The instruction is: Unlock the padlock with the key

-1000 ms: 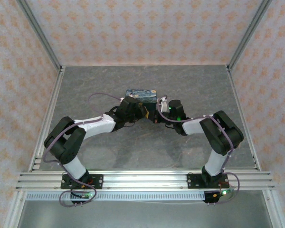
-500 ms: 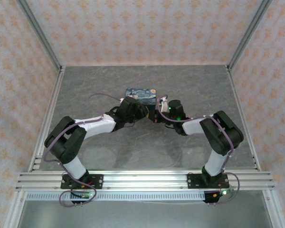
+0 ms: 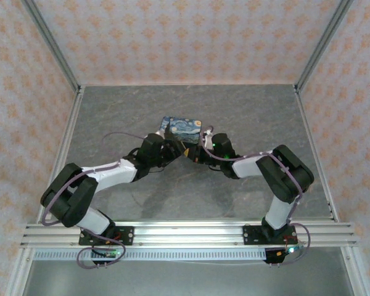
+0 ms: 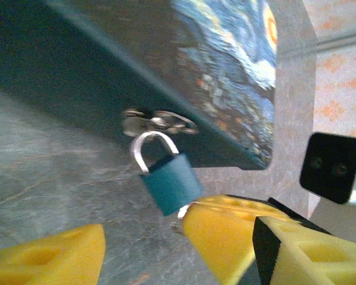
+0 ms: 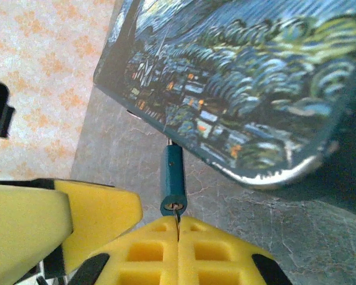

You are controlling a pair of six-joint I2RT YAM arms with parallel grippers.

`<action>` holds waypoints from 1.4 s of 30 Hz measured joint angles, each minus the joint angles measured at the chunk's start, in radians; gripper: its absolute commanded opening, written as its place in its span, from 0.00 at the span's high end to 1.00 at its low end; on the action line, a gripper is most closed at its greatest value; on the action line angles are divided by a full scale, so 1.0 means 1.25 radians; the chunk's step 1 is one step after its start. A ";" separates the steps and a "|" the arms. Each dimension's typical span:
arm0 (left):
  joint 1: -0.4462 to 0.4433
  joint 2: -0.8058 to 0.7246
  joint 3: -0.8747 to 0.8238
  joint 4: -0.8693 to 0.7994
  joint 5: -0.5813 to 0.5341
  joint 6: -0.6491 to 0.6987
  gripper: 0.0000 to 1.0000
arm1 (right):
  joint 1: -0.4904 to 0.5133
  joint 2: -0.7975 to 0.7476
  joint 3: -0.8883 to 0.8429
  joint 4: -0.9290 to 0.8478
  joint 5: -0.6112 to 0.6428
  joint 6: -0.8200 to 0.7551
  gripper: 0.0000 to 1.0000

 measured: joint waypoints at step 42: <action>0.007 0.165 -0.092 0.399 0.021 -0.230 0.52 | 0.041 0.010 0.002 0.007 0.059 0.197 1.00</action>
